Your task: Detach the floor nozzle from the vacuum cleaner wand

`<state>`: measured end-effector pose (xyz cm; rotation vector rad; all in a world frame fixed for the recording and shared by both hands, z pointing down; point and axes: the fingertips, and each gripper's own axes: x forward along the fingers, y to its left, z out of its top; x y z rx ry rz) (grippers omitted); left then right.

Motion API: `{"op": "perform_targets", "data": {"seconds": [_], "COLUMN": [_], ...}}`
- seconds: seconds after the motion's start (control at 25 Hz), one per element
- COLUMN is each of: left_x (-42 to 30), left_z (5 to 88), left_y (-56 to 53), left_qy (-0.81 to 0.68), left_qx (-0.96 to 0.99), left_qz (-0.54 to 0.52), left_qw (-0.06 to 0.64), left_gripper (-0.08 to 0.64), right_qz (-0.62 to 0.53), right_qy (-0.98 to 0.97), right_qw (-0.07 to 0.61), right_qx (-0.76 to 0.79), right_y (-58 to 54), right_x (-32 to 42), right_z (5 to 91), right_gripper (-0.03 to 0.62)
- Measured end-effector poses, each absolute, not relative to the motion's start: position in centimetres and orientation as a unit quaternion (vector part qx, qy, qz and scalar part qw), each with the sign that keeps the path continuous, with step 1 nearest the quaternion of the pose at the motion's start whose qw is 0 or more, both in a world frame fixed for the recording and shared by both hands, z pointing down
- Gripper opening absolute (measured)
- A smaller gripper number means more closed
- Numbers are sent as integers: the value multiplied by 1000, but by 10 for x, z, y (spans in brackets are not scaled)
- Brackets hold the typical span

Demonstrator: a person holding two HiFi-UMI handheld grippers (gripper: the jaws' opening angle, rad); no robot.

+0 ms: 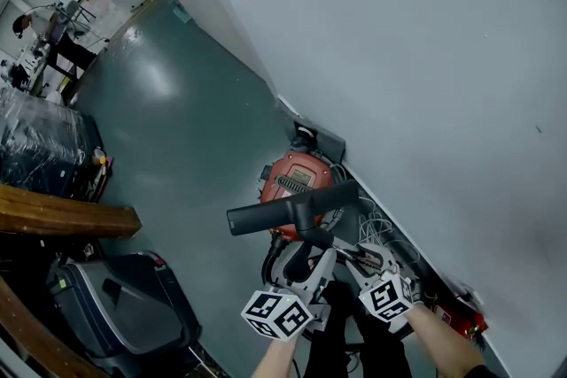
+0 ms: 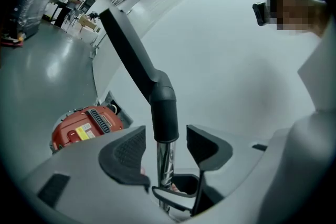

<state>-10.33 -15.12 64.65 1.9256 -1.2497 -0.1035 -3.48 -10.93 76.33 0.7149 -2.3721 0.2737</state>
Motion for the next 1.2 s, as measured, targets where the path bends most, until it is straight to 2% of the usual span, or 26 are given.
{"op": "perform_targets", "data": {"seconds": [0.28, 0.36, 0.44, 0.6, 0.68, 0.76, 0.84, 0.92, 1.2], "left_x": [-96, -93, -93, -91, -90, -104, -144, -185, -210], "left_z": [632, 631, 630, 624, 623, 623, 611, 591, 581], "left_y": [-172, -173, -172, -170, -169, -168, -177, -192, -194], "left_qy": [-494, -485, -487, -509, -506, -515, -541, -560, -563], "left_qx": [757, 762, 763, 795, 798, 771, 717, 686, 707], "left_qz": [-80, -75, -70, 18, 28, -34, -139, -203, -174], "left_qw": [421, 423, 419, 330, 325, 374, 417, 418, 391], "left_gripper": [236, 183, 179, 178, 178, 178, 178, 178, 178], "right_qz": [97, 97, 97, 101, 99, 99, 100, 103, 118], "right_qy": [-910, -911, -910, -911, -912, -912, -909, -904, -894], "right_qw": [303, 302, 304, 305, 304, 304, 305, 307, 327], "right_qx": [267, 265, 263, 258, 258, 258, 267, 279, 283], "right_y": [-100, -98, -97, -95, -94, -91, -92, -99, -119], "right_x": [-29, -29, -29, -34, -34, -34, -27, -17, -21], "right_z": [752, 751, 751, 751, 751, 751, 752, 755, 772], "right_gripper": [161, 161, 161, 161, 161, 161, 161, 161, 161]}}
